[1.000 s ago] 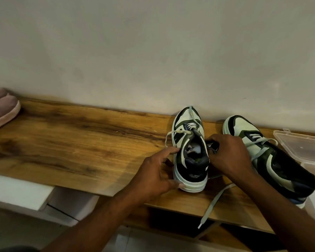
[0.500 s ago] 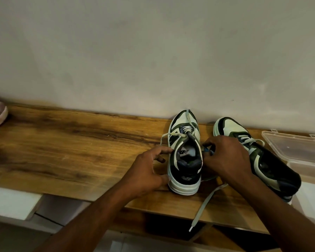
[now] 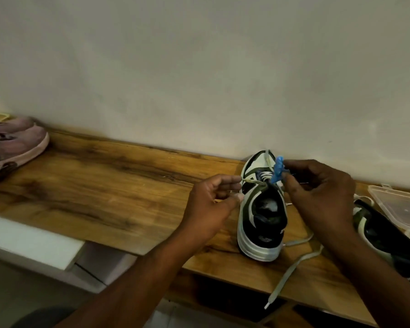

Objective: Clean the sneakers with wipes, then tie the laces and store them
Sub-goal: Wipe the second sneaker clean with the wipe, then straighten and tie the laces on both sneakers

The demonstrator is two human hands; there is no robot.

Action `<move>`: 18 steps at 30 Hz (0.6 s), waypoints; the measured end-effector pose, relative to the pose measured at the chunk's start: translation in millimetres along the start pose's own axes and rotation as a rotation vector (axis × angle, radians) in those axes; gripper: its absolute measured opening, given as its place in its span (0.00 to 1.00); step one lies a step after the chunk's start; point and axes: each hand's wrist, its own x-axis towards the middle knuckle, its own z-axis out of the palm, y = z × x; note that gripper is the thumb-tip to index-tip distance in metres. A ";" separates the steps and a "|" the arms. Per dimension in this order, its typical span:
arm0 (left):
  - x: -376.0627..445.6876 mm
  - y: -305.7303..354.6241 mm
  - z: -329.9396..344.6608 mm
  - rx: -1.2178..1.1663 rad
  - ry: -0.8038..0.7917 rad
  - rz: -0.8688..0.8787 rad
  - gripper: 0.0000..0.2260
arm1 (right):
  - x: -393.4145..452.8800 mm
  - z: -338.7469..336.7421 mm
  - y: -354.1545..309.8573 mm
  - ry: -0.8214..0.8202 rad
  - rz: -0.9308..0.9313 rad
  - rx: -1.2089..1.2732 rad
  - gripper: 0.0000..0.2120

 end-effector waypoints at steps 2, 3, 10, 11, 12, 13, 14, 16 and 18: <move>0.7 6.8 1.1 -0.101 0.011 -0.021 0.14 | -4.2 6.5 -14.2 -0.073 0.057 0.121 0.10; 0.9 10.0 1.5 -0.142 0.017 -0.039 0.14 | -7.0 9.7 -20.1 -0.107 0.090 0.179 0.10; 6.8 40.5 -10.1 -0.350 0.137 -0.087 0.10 | -18.4 42.2 -62.6 -0.220 0.200 0.528 0.10; 7.1 43.8 -17.2 -0.353 0.172 -0.079 0.10 | -17.9 49.5 -70.2 -0.226 0.208 0.552 0.10; 6.8 46.8 -24.6 -0.354 0.201 -0.067 0.10 | -16.5 55.9 -77.6 -0.235 0.210 0.562 0.10; 5.3 49.0 -32.9 -0.351 0.223 -0.051 0.10 | -15.1 61.7 -85.0 -0.248 0.206 0.574 0.09; 1.7 49.5 -45.6 -0.343 0.250 -0.031 0.10 | -14.3 70.0 -94.4 -0.278 0.201 0.589 0.09; -9.7 48.5 -72.7 -0.326 0.303 0.004 0.10 | -17.4 87.8 -113.5 -0.352 0.215 0.607 0.09; -23.8 45.1 -97.5 -0.321 0.358 0.023 0.11 | -25.8 106.3 -131.3 -0.417 0.242 0.590 0.08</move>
